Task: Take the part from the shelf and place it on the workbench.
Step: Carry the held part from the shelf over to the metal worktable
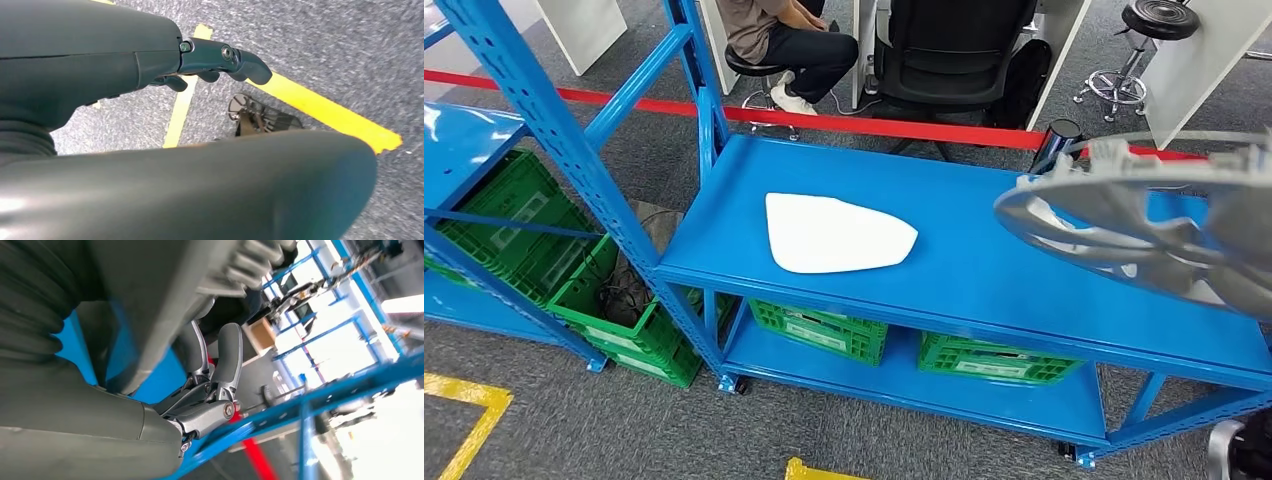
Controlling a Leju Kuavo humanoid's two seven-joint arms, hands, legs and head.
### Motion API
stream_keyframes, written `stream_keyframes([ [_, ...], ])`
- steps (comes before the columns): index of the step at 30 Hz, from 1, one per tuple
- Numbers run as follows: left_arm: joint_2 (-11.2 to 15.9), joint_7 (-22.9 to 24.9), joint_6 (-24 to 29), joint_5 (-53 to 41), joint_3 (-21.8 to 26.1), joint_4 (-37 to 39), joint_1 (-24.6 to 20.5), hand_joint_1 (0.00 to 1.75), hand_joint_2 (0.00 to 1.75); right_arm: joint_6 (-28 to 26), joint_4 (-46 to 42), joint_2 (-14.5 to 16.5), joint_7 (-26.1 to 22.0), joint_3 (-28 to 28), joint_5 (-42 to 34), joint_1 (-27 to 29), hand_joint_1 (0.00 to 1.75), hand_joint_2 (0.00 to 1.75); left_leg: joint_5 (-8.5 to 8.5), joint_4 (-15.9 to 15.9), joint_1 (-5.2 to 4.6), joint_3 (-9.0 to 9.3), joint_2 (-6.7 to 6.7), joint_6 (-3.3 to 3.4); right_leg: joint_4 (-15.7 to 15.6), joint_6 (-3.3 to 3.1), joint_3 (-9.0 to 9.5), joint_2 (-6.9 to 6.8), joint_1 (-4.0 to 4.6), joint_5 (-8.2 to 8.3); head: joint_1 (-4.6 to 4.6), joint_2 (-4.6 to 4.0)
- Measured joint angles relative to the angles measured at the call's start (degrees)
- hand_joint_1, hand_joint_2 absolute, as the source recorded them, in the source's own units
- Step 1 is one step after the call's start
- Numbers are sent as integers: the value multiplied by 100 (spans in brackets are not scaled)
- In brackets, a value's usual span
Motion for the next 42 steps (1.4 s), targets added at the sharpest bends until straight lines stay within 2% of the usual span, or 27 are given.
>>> stream_keyframes([
  [1,-8,6,-1,3,-1,0,2,0,0,7,36,35,-17,-55,-42,28,175,175,17,21,2,-41,1,-6,91,23,1,-1,-13,-9,25,0],
  [2,-17,13,0,5,-1,0,2,0,0,11,68,65,-31,-95,-65,49,175,175,30,52,7,-87,2,-15,-27,45,99,-3,-30,72,49,0],
  [4,-33,23,7,7,-1,0,-2,0,0,17,115,111,-52,-159,-77,56,175,175,46,144,15,-185,4,-49,-713,72,496,-10,-66,310,99,0],
  [6,-38,26,16,8,-1,0,-9,0,0,25,147,146,-59,-212,-97,58,175,175,52,230,2,-263,2,-111,-1207,24,745,10,-61,410,127,0],
  [8,-37,27,21,10,-1,0,-6,0,0,34,175,179,-63,-250,-112,66,175,175,87,240,-5,-291,-1,-188,-1263,-70,759,33,-27,435,120,0],
  [10,-38,27,27,33,-1,0,-1,0,0,125,199,213,-80,-276,-146,64,175,175,97,251,9,-337,-2,-260,-1282,-164,756,18,-33,513,107,0],
  [11,-41,27,30,53,-1,0,0,0,0,216,207,234,-109,-281,-164,59,175,175,1,362,15,-403,-2,-289,-1299,-213,749,8,-41,559,92,0],
  [13,-46,24,33,87,1,0,-2,0,0,376,211,296,-190,-258,-157,39,175,175,-396,922,29,-649,-1,-323,-1316,-281,689,-3,-42,639,32,0],
  [15,-48,21,32,101,2,0,-5,0,0,414,214,369,-246,-207,-104,25,175,175,-756,1627,36,-882,-2,-342,-1314,-304,612,-2,-22,694,-35,0],
  [16,-48,20,32,103,2,0,-5,0,0,413,215,401,-257,-184,-84,23,175,175,-813,1793,37,-908,-2,-342,-1313,-303,575,-1,-11,720,-63,0],
  [17,-48,19,32,105,2,0,-3,0,0,411,216,428,-261,-168,-73,23,175,175,-773,1730,36,-818,-2,-331,-1312,-298,542,-1,-1,747,-90,0],
  [18,-48,18,32,106,2,0,-3,0,0,411,217,452,-263,-158,-65,20,175,175,-664,1450,34,-612,-3,-307,-1311,-289,513,0,7,772,-118,0],
  [20,-42,14,32,107,2,0,-13,0,0,409,216,486,-269,-147,-57,8,175,175,-464,628,14,-72,-2,-241,-1307,-258,474,-4,24,818,-165,0],
  [21,-39,9,33,108,2,0,-21,0,0,408,216,497,-273,-143,-55,0,175,175,-415,337,-1,103,0,-214,-1307,-232,461,-6,27,840,-172,0],
  [22,-36,2,34,108,3,0,-26,0,0,407,215,509,-278,-137,-50,-8,175,175,-405,184,-20,182,2,-193,-1310,-201,452,-10,24,860,-174,0],
  [25,-38,-28,42,110,4,1,-19,0,0,403,214,539,-286,-95,-5,-14,175,175,-306,90,-37,178,13,-116,-1338,-87,422,-10,0,907,-179,0],
  [26,-41,-39,42,111,4,2,-17,0,0,401,213,545,-288,-77,24,-15,175,175,-246,50,-26,186,21,-81,-1279,-58,374,-7,-2,837,-172,0],
  [28,-45,-54,40,111,5,2,-19,0,0,393,211,550,-297,-45,85,-20,175,175,-136,4,-3,169,35,-31,-825,-24,187,-3,-6,478,-116,0],
  [30,-46,-58,39,111,6,2,-17,0,0,380,211,557,-302,-10,130,-17,175,175,-72,25,-10,66,34,-8,-119,11,-20,-3,-10,84,-48,0],
  [31,-47,-58,38,111,6,2,-15,0,0,375,211,562,-303,6,142,-13,175,175,-48,45,-12,10,33,-9,96,27,-57,-3,-12,6,-27,0],
  [32,-50,-58,38,111,6,2,-12,0,0,371,211,566,-303,22,148,-11,175,175,-28,72,-13,-45,32,-13,106,38,-3,-4,-14,27,-9,0],
  [33,-54,-58,37,111,6,2,-10,0,0,370,211,569,-304,36,153,-13,175,175,-14,107,-12,-95,31,-21,-102,44,152,-6,-17,132,12,0],
  [35,-64,-58,37,111,6,2,-10,0,0,370,210,569,-305,66,160,-25,175,175,4,190,-17,-182,30,-48,-822,28,582,-10,-18,341,64,0],
  [37,-67,-58,37,111,6,2,-15,0,0,370,199,569,-308,90,164,-35,175,175,30,255,-35,-252,29,-101,-1245,-41,813,-3,1,413,90,0],
  [40,-63,-58,37,111,6,2,-10,0,0,370,187,574,-313,109,163,-40,175,175,98,258,-23,-308,27,-217,-1290,-177,806,-1,24,502,80,0],
  [41,-61,-58,37,111,6,2,-8,0,0,370,185,577,-314,115,163,-43,175,175,45,304,-16,-351,23,-251,-1314,-218,792,-8,16,547,72,0],
  [42,-60,-58,38,111,6,2,-5,0,0,370,184,580,-314,123,163,-46,175,175,-80,438,-9,-420,20,-278,-1340,-258,772,-15,3,596,57,0],
])
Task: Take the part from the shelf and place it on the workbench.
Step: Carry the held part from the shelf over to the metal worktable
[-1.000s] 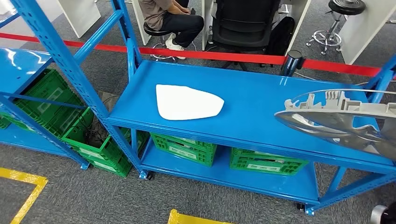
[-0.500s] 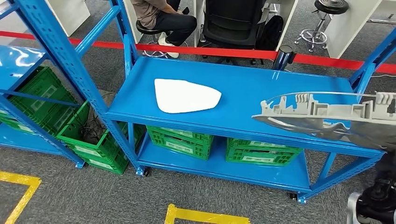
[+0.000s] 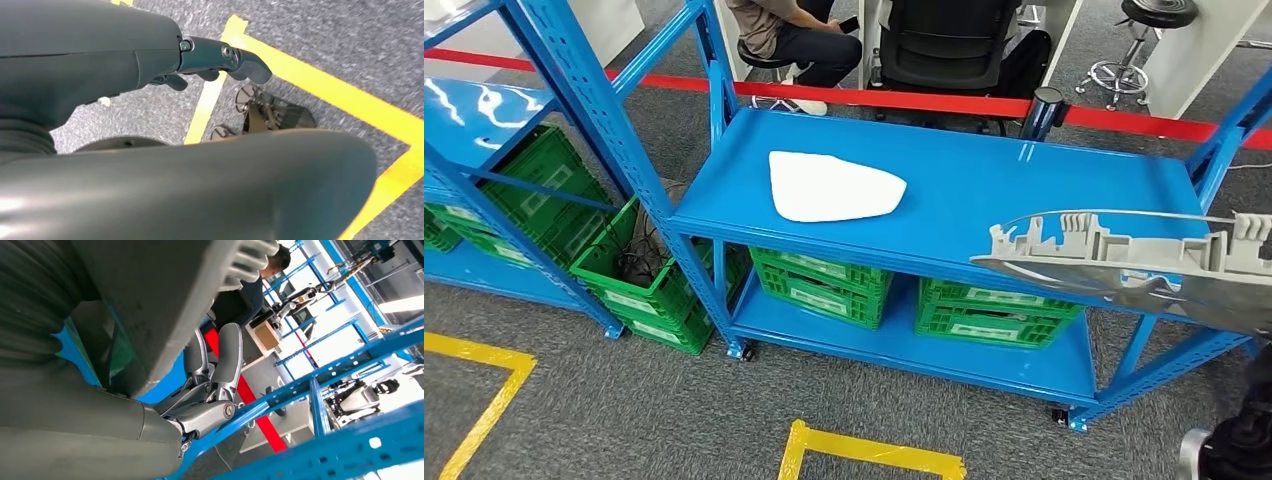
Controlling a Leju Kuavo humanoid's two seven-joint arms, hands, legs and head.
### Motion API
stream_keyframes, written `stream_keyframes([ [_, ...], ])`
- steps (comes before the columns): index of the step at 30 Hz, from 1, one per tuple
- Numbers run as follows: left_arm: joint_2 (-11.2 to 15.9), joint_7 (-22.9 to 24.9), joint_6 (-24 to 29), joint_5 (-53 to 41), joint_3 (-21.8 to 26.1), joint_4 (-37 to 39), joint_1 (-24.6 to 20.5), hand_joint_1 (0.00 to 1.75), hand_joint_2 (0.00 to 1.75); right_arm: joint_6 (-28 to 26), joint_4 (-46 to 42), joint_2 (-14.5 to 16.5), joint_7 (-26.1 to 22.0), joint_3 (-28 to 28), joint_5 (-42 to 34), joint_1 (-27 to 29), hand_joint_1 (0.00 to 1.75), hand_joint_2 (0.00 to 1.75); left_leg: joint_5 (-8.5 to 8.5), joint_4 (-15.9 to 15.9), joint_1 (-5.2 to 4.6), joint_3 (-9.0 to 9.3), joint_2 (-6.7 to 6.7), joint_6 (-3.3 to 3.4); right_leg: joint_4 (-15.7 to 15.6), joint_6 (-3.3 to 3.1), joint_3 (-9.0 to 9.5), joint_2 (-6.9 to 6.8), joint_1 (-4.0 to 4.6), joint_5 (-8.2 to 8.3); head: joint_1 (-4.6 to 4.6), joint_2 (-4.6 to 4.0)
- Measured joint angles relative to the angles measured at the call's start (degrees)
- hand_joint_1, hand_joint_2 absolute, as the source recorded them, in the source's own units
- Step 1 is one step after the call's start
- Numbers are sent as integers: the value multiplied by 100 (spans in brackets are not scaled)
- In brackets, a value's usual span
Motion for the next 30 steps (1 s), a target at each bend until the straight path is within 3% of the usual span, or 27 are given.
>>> stream_keyframes([
  [3,-5,0,-2,0,0,0,2,0,0,0,-2,15,0,22,0,-4,175,175,-626,962,37,-358,-3,-51,-20,-58,-128,-8,-1,118,-87,0],
  [4,-5,0,-3,0,0,0,2,0,0,0,-2,22,0,27,0,-3,175,175,-744,1225,47,-421,-3,-62,-18,-58,-182,-8,3,157,-112,0],
  [5,-5,0,-3,0,0,0,3,0,0,-1,-2,29,0,29,2,-2,175,175,-764,1296,52,-390,-2,-65,-17,-51,-233,-6,4,194,-135,0],
  [6,-5,0,-2,0,0,0,3,0,0,-1,-2,36,0,31,7,-2,175,175,-696,1143,55,-242,-2,-60,-17,-40,-278,-2,4,231,-163,0],
  [9,-1,-1,-2,0,0,0,-18,0,0,-6,-7,49,-4,33,50,-6,175,175,-431,21,50,505,-10,1,-10,29,-379,5,10,332,-246,0],
  [10,0,-1,-3,2,0,0,-25,0,0,-8,-11,52,-5,36,71,-10,175,175,-401,-214,37,636,-14,31,-11,64,-398,4,9,362,-252,0],
  [13,0,-1,-5,14,0,1,-16,0,0,-3,-19,69,-2,65,146,-9,175,175,-317,-343,-2,650,-15,137,-42,183,-418,-2,-21,443,-243,0],
  [15,-3,-1,-6,24,0,2,-8,0,0,8,-19,79,7,92,201,10,175,175,-199,-394,12,656,-1,215,116,236,-519,2,-34,284,-227,0],
  [18,-5,-2,-7,31,3,2,-10,0,0,23,-16,92,16,144,269,35,175,175,-52,-389,12,541,11,279,1052,259,-817,7,-31,-410,-136,0],
  [19,-8,-1,-8,33,5,2,-8,0,0,13,-9,101,16,160,287,55,175,175,-17,-368,6,470,10,282,1339,264,-867,7,-31,-559,-116,0],
  [20,-14,1,-10,33,6,2,-5,0,0,-2,-1,110,16,174,301,92,175,175,14,-341,0,398,9,281,1461,266,-842,7,-30,-604,-104,0],
  [21,-21,7,-12,33,7,2,-2,0,0,-23,7,118,15,184,315,146,175,175,40,-309,-3,328,7,277,1368,264,-720,7,-30,-552,-91,0],
  [23,-36,41,-12,29,7,2,4,0,0,-50,8,125,11,187,368,287,175,175,81,-233,-2,206,0,258,689,243,-274,1,-30,-344,-52,0],
  [25,-40,94,-8,7,7,2,4,0,0,-41,-24,125,44,162,550,474,175,175,118,-170,-15,128,-7,210,144,209,14,-3,-6,-239,-24,0],
  [28,-32,126,-5,-26,6,5,15,0,0,78,-123,124,234,81,985,778,175,175,198,-182,-3,103,-9,98,41,106,16,6,36,-164,-21,0],
  [30,-22,110,-3,-25,5,11,18,0,0,160,-182,102,382,54,1182,893,175,175,74,-93,13,28,-9,29,1,22,-1,1,22,-52,-32,0],
])
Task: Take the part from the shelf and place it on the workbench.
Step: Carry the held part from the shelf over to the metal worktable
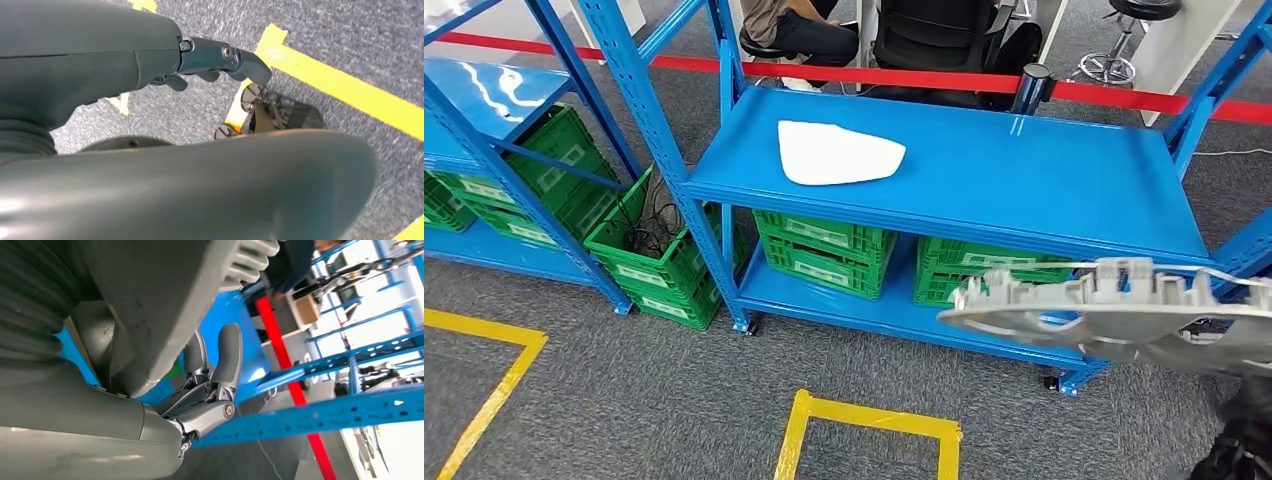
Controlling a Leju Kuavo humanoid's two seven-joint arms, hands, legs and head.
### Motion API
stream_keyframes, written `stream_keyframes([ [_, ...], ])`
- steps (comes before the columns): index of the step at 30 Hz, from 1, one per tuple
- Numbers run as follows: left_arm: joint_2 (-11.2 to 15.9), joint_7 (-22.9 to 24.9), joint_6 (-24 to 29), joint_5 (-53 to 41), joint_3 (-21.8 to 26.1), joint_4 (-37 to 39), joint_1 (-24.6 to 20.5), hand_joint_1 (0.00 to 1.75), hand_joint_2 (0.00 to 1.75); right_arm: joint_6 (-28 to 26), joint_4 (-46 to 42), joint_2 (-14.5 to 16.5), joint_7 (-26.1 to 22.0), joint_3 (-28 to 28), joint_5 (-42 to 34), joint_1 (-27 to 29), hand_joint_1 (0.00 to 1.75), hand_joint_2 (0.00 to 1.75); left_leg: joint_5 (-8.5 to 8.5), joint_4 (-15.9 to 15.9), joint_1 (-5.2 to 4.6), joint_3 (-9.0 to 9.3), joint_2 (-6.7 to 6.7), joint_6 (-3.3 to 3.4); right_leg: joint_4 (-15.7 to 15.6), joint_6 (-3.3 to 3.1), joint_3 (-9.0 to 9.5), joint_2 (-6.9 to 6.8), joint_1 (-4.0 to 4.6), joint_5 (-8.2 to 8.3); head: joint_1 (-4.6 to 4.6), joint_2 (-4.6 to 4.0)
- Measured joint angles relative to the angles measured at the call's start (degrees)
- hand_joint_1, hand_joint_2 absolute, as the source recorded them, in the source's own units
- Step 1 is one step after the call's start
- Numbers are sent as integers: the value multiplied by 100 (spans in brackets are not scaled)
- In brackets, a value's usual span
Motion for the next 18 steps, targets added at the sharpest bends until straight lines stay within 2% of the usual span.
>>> stream_keyframes([
  [1,3,-22,2,7,-1,3,-1,0,0,31,-31,-20,46,-5,71,43,175,175,-193,187,8,-89,0,-25,-19,-39,-36,-3,-12,69,-25,0],
  [3,-2,-86,4,33,0,2,-6,0,0,80,-88,-56,79,-9,273,107,175,175,-727,871,28,-314,-1,-58,-21,-82,-157,-2,-6,191,-100,0],
  [4,-3,-127,4,51,0,2,-8,0,0,109,-107,-66,94,-3,459,125,175,175,-918,1204,37,-374,0,-70,-17,-89,-235,-1,2,251,-132,0],
  [5,-3,-169,3,74,2,2,-9,0,0,149,-118,-71,125,15,686,135,175,175,-1017,1403,41,-363,0,-76,-15,-90,-315,-1,10,309,-158,0],
  [6,-2,-211,2,102,5,3,-10,0,0,216,-124,-73,178,48,942,136,175,175,-1019,1384,41,-247,0,-69,-12,-88,-392,0,18,368,-184,0],
  [7,-1,-250,0,129,11,3,-13,0,0,303,-126,-74,252,100,1154,130,175,175,-951,1150,39,-21,-1,-50,-11,-83,-466,2,26,427,-209,0],
  [9,9,-315,-2,183,27,4,-38,0,0,517,-128,-76,424,272,1351,99,175,175,-805,296,19,614,0,20,-9,-58,-586,10,40,549,-252,0],
  [10,16,-345,-4,204,34,3,-56,0,0,611,-128,-79,494,384,1355,75,175,175,-758,-57,-2,840,0,55,-13,-34,-623,12,39,604,-256,0],
  [11,27,-370,-8,220,39,3,-72,0,0,688,-128,-81,547,508,1336,46,175,175,-735,-277,-29,962,-2,90,-25,2,-645,10,28,658,-257,0],
  [12,40,-388,-11,228,44,3,-86,0,0,745,-128,-83,579,634,1315,26,175,175,-718,-352,-60,971,-6,124,-50,46,-653,4,9,712,-263,0],
  [14,61,-407,-17,235,58,4,-89,0,0,795,-126,-87,607,835,1292,7,175,175,-561,-396,-86,907,-18,196,-105,128,-674,-9,-31,801,-296,0],
  [15,70,-408,-19,239,67,4,-87,0,0,802,-125,-94,611,906,1290,7,175,175,-465,-432,-82,877,-20,228,-81,158,-712,-8,-41,737,-309,0],
  [16,77,-408,-19,242,75,7,-78,0,0,802,-124,-105,612,957,1288,7,175,175,-363,-467,-67,835,-15,256,42,179,-787,-6,-42,553,-304,0],
  [18,89,-410,-20,246,90,11,-58,0,0,802,-124,-136,612,1034,1286,5,175,175,-199,-480,-55,709,-3,288,616,209,-953,-1,-46,-63,-261,0],
])
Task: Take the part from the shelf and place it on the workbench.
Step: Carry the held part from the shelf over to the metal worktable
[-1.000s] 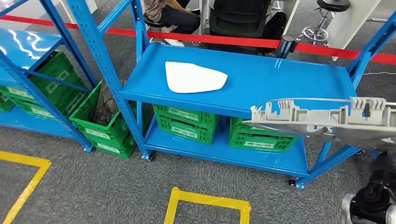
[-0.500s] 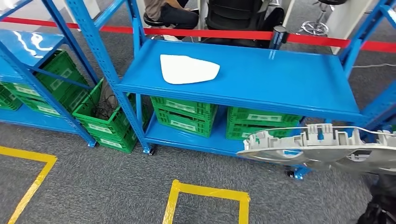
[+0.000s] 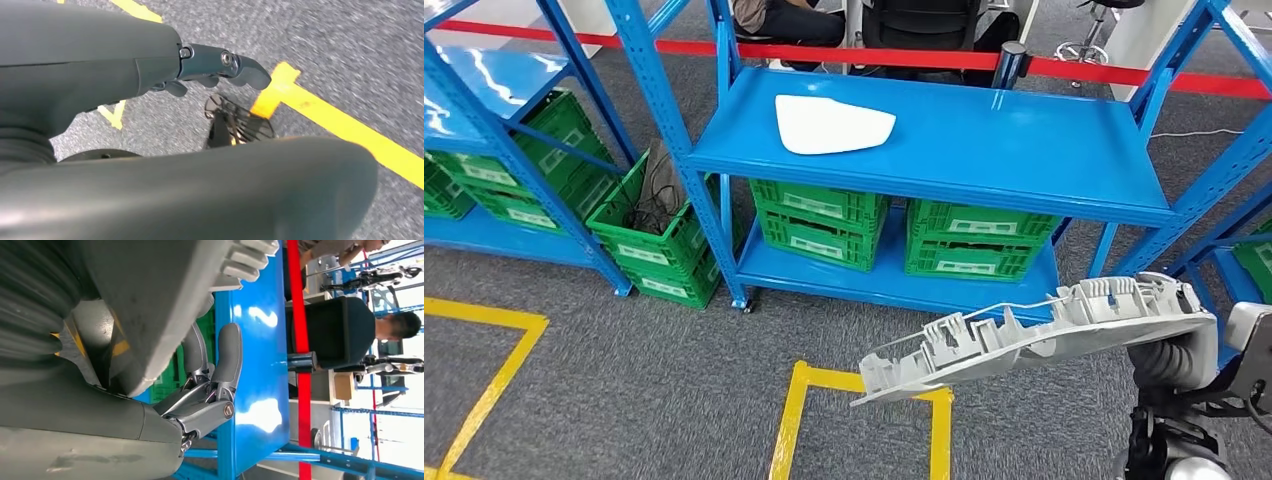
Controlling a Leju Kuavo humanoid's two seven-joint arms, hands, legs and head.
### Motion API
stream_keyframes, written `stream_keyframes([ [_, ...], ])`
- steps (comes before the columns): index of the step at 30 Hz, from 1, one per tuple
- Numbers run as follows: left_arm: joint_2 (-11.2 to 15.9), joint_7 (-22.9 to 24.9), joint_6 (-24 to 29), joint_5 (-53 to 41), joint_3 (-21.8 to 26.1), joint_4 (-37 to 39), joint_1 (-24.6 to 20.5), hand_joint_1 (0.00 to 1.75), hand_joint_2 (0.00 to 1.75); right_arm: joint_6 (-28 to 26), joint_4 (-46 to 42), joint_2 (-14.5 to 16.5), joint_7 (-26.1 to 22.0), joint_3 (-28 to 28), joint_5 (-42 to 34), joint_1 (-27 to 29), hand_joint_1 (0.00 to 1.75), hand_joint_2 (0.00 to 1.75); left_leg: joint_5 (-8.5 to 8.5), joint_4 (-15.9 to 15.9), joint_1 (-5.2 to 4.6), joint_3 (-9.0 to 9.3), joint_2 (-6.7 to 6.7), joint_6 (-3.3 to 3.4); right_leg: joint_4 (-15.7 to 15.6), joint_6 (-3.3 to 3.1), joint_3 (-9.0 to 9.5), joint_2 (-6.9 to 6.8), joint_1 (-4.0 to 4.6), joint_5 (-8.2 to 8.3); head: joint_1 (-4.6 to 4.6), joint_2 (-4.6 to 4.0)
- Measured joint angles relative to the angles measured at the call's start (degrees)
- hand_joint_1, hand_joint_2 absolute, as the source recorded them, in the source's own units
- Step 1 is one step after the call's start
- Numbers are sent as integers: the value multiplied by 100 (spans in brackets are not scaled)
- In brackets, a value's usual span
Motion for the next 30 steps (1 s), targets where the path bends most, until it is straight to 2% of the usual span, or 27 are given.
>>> stream_keyframes([
  [1,3,-1,-1,0,7,2,8,0,0,0,0,-12,0,38,-1,0,175,175,70,15,-1,-98,5,5,384,16,-60,0,-2,-259,23,0],
  [2,4,-2,-5,0,14,2,13,0,0,-1,0,-21,0,71,-2,0,175,175,135,36,-1,-207,10,-1,699,33,-62,0,-5,-385,39,0],
  [3,2,-2,-9,0,22,2,16,0,0,-1,0,-26,0,101,-2,0,175,175,198,65,3,-323,13,-11,870,50,2,-1,-8,-380,52,0],
  [4,-1,-1,-13,0,30,2,18,0,0,-2,0,-31,0,127,-3,0,175,175,254,100,12,-443,16,-27,845,67,150,-1,-14,-280,63,0],
  [5,-3,-1,-16,0,36,2,20,0,0,-2,0,-34,0,148,-3,-3,175,175,303,145,25,-555,17,-49,622,85,387,-3,-23,-156,75,0],
  [6,-3,-1,-18,2,42,2,23,0,0,7,0,-38,1,170,-12,-11,175,175,345,202,33,-661,17,-81,259,106,677,-4,-35,-125,94,0],
  [7,0,-3,-19,6,46,2,24,0,0,35,-2,-49,6,195,-27,-21,175,175,379,267,35,-754,19,-117,-130,98,967,7,-33,-161,118,0],
  [8,4,-8,-21,15,52,2,27,0,0,76,-3,-64,28,223,-42,-30,175,175,418,317,29,-816,17,-155,-416,75,1169,16,-27,-226,129,0],
  [10,12,-9,-22,44,64,3,34,0,0,193,-6,-126,130,300,-53,-57,175,175,502,357,24,-869,14,-225,-628,-22,1276,38,7,-304,128,0],
  [11,14,-1,-13,60,73,5,41,0,0,256,-4,-167,223,351,-28,-79,175,175,536,353,31,-874,8,-258,-615,-78,1221,30,6,-271,116,0],
  [12,15,16,0,72,79,5,46,0,0,328,-2,-222,346,418,16,-124,175,175,490,388,43,-903,5,-287,-619,-136,1191,23,6,-229,108,0],
  [13,15,32,14,81,85,6,49,0,0,399,1,-281,492,494,77,-179,175,175,347,497,52,-958,2,-314,-629,-194,1173,15,5,-176,93,0],
  [14,15,45,24,90,89,7,51,0,0,475,2,-358,669,586,145,-243,175,175,108,716,61,-1037,-1,-334,-637,-246,1128,7,6,-114,66,0],
  [16,14,40,14,101,95,6,45,0,0,618,2,-557,1062,791,262,-368,175,175,-440,1424,70,-1230,-1,-364,-632,-299,1006,8,34,14,-7,0],
  [17,14,25,-6,104,97,6,44,0,0,685,2,-672,1277,895,316,-423,175,175,-594,1762,71,-1285,-1,-368,-629,-311,922,8,52,79,-39,0],
  [18,14,8,-34,93,98,7,44,0,0,747,2,-781,1487,993,373,-473,175,175,-620,1967,70,-1275,-1,-361,-626,-315,837,9,70,141,-66,0],
  [19,14,-11,-63,71,98,7,45,0,0,805,2,-892,1701,1090,425,-526,175,175,-538,1972,65,-1164,-1,-335,-625,-318,756,8,93,202,-89,0],
  [20,14,-29,-93,39,97,7,45,0,0,864,2,-1009,1908,1192,462,-583,175,175,-405,1776,52,-950,-3,-289,-625,-319,683,8,115,261,-108,0],
  [21,22,-54,-115,-3,97,7,42,0,0,921,0,-1131,2089,1300,476,-646,175,175,-297,1410,25,-642,-10,-220,-624,-320,625,6,127,315,-120,0],
  [22,34,-80,-129,-42,96,7,37,0,0,975,-2,-1259,2238,1410,458,-711,175,175,-272,968,-8,-309,-9,-147,-625,-311,580,5,144,364,-120,0],
  [23,53,-105,-138,-78,95,7,30,0,0,1007,-5,-1380,2332,1517,420,-767,175,175,-303,575,-39,-23,-8,-96,-629,-296,551,-1,144,411,-111,0],
  [24,72,-124,-140,-103,94,8,24,0,0,992,-8,-1492,2362,1620,374,-812,175,175,-353,296,-71,167,-9,-57,-640,-270,532,-8,133,462,-106,0],
  [25,87,-132,-139,-118,94,8,19,0,0,898,-9,-1578,2320,1703,352,-830,175,175,-378,148,-92,247,-4,-40,-661,-236,518,-17,124,516,-109,0],
  [27,98,-122,-125,-123,95,8,15,0,0,360,-11,-1653,1885,1771,357,-774,175,175,-245,4,-92,221,1,-23,-692,-174,481,-22,111,578,-137,0],
  [28,98,-108,-114,-123,96,8,16,0,0,-52,-11,-1617,1446,1716,312,-698,175,175,-158,-63,-76,194,3,-5,-642,-148,428,-15,113,494,-135,0],
  [29,95,-83,-103,-127,96,8,24,0,0,-512,-15,-1542,859,1576,147,-609,175,175,-65,-118,-54,151,4,9,-486,-122,354,-4,115,308,-114,0],
  [30,91,-50,-94,-139,95,8,30,0,0,-915,-27,-1434,236,1361,-150,-513,175,175,7,-129,-42,110,2,23,-212,-97,255,8,100,45,-86,0],
])
